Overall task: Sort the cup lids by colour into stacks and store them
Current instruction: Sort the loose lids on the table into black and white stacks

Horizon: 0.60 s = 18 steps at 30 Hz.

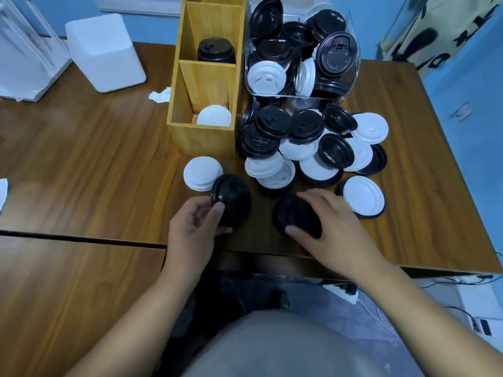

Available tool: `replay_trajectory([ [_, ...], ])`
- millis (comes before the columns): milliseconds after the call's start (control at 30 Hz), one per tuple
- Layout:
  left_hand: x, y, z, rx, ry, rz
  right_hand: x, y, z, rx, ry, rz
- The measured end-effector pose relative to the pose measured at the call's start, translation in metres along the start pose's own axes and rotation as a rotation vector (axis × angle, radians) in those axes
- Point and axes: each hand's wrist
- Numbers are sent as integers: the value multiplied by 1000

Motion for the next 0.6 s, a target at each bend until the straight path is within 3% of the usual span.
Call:
replay_trajectory([
  [67,-1,-1,-5,8,182,-169,-6,-5,-6,34,25,-65],
  [133,-2,3,-6,24,218,-82,-11,-8,-7,44,37,-96],
  [233,1,15,-4,65,36,452,-16,-9,-7,30,44,-50],
  [367,-2,30,-1,-31,-320,1059,-18,-8,-6,44,48,-2],
  [433,0,32,5,-16,-459,1152,-19,-9,-4,54,57,9],
  [600,8,28,21,321,-585,1118,-17,-9,-1,65,67,62],
])
Point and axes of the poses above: each hand's wrist, its own z-axis towards the middle knuckle, its own y-axis out of the back of the hand, x = y × z, and after that the axes turned 15 degrees about z, right-handed
